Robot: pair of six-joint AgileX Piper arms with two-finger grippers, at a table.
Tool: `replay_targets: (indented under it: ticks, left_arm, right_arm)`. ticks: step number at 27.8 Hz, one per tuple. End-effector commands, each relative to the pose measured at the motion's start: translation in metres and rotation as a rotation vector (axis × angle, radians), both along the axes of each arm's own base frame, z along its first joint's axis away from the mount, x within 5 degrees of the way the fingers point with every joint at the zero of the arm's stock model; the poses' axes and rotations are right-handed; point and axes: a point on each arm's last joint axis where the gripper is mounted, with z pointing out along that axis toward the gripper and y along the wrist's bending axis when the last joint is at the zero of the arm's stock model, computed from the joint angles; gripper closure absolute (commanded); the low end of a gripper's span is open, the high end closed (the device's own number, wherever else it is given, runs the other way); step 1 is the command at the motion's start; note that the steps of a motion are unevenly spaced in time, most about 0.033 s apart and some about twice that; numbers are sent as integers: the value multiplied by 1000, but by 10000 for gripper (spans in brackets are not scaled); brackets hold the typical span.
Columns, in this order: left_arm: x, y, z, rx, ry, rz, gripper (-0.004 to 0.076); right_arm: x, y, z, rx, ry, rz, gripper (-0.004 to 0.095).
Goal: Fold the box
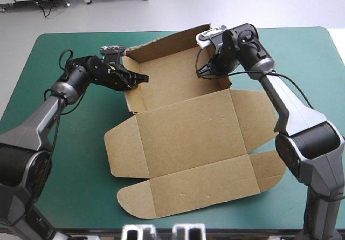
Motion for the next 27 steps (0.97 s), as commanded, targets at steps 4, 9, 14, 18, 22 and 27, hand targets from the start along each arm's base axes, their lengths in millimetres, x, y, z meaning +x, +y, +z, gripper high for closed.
replay_targets:
  ticks: [4,9,14,18,22,27]
  left_arm:
    - [9,-45,33,-42,25,-151,734]
    - [19,-45,19,142,187,-194,734]
    - [27,-51,15,186,230,-212,734]
    - [26,-63,7,257,227,-244,734]
    - [23,-77,-3,285,240,-279,734]
    - [20,-84,-5,278,248,-296,734]
  right_arm:
    - [-13,24,5,169,99,34,932]
    - [-11,22,-1,182,144,-29,932]
    - [-7,13,-1,200,152,-83,932]
    - [-5,8,-1,203,153,-102,932]
    - [-3,4,-11,199,185,-121,932]
    - [-14,-2,-67,163,391,-139,932]
